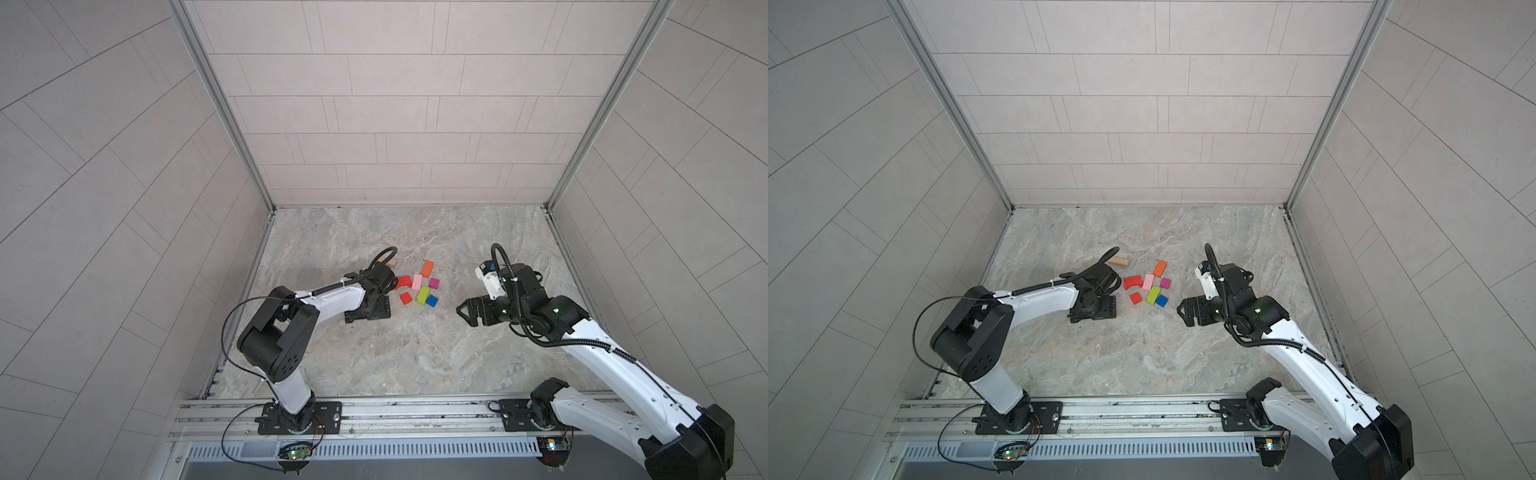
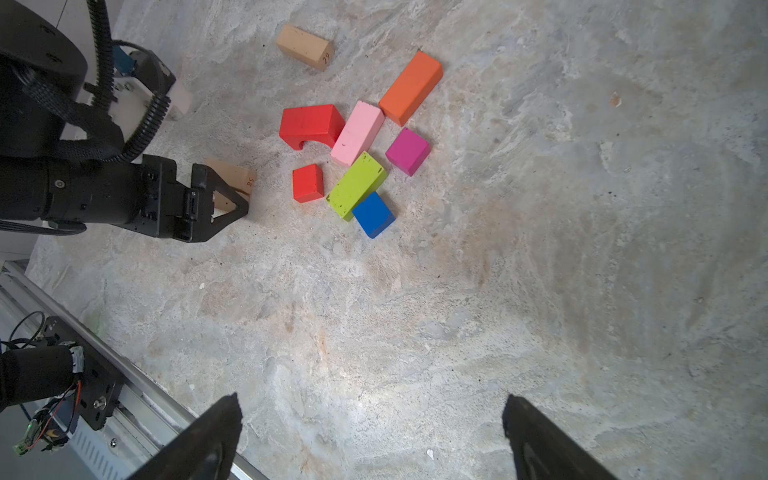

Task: Build the wood block tower
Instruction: 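Align the second wooden bar on the first and open the left gripper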

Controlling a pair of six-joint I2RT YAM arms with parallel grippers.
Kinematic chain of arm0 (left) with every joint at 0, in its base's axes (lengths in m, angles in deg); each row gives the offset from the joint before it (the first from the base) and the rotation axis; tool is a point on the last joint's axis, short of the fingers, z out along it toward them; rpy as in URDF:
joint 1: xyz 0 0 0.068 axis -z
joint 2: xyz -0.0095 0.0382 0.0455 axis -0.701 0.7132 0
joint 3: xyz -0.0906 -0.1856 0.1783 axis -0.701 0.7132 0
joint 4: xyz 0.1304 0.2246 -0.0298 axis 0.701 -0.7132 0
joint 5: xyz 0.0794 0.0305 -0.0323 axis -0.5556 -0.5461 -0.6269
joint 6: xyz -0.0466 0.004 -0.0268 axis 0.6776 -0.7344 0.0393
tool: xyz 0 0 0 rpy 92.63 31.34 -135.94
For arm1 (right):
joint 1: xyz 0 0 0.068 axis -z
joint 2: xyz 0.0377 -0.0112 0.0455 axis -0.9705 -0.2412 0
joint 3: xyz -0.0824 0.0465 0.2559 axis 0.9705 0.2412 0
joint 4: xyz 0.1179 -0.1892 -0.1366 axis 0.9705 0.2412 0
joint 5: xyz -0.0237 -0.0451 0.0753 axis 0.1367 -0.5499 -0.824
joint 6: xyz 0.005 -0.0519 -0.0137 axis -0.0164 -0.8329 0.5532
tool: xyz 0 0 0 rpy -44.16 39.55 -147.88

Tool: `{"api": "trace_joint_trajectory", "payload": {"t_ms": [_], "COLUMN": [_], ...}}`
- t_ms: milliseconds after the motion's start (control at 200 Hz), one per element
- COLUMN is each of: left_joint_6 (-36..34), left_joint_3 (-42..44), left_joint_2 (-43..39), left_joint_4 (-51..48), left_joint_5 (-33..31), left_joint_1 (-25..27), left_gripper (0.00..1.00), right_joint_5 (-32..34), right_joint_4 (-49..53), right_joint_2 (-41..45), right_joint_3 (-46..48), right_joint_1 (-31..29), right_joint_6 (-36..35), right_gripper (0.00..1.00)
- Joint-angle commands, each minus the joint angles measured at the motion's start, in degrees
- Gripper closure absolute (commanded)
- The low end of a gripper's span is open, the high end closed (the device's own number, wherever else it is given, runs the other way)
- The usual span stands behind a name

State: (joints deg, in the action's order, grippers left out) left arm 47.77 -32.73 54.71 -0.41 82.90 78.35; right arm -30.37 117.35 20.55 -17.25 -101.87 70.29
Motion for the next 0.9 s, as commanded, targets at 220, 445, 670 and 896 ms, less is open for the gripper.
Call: {"api": "trace_joint_trajectory", "payload": {"t_ms": [220,445,670,896], "left_joint_6": [-0.8,-1.5,-2.8,-3.7], "left_joint_3": [0.8,0.3,-0.3,-1.3], "left_joint_2": [1.6,2.0,2.7,3.0], "left_joint_4": [-0.2,-0.6,-1.0,-2.0], "left_joint_5": [-1.1,-1.5,-1.6,-2.4], "left_joint_1": [0.3,0.3,0.3,0.3], "left_gripper": [0.15,0.19,0.2,0.2], "right_joint_5": [0.1,0.0,0.1,0.1], "right_joint_4": [0.2,0.1,0.1,0.2], "right_joint_2": [0.7,0.6,0.5,0.6], "right_joint_3": [-0.8,-0.8,-0.7,-0.6], "right_joint_1": [0.1,0.1,0.1,0.2], "right_joint_6": [0.1,0.2,0.1,0.1], "right_gripper": [0.01,0.01,0.01,0.01]}}
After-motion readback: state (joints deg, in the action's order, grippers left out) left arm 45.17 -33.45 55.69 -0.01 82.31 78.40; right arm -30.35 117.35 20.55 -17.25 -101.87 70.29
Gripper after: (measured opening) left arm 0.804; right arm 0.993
